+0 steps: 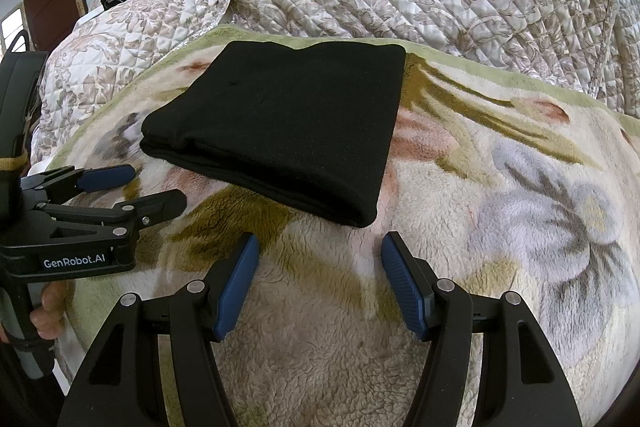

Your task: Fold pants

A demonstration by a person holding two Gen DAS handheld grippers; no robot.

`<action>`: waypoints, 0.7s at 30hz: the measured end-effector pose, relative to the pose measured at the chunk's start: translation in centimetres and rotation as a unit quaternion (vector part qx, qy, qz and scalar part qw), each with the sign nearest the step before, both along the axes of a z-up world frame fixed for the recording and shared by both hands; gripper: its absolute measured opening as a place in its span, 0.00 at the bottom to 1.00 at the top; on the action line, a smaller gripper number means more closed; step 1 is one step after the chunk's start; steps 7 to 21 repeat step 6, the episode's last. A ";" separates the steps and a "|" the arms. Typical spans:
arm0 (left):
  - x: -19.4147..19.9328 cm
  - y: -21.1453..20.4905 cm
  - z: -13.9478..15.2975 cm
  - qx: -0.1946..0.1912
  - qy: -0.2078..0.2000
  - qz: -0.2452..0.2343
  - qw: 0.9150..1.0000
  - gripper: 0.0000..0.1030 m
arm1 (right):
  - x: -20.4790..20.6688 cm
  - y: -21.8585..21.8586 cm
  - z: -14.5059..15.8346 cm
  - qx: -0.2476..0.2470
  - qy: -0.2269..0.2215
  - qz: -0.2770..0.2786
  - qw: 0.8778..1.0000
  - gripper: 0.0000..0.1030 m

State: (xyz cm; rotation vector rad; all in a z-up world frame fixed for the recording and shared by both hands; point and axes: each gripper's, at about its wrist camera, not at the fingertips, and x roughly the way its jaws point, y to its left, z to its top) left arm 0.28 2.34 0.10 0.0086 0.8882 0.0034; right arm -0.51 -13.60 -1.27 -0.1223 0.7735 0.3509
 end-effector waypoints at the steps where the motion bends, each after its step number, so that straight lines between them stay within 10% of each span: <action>1: 0.0 0.0 0.0 0.000 0.000 0.001 1.000 0.82 | 0.0 0.0 0.0 0.000 0.000 0.000 1.000 0.62; 21: -0.1 -0.1 -0.1 0.002 0.000 0.003 1.000 0.82 | 0.0 0.0 0.0 0.000 0.000 0.000 1.000 0.62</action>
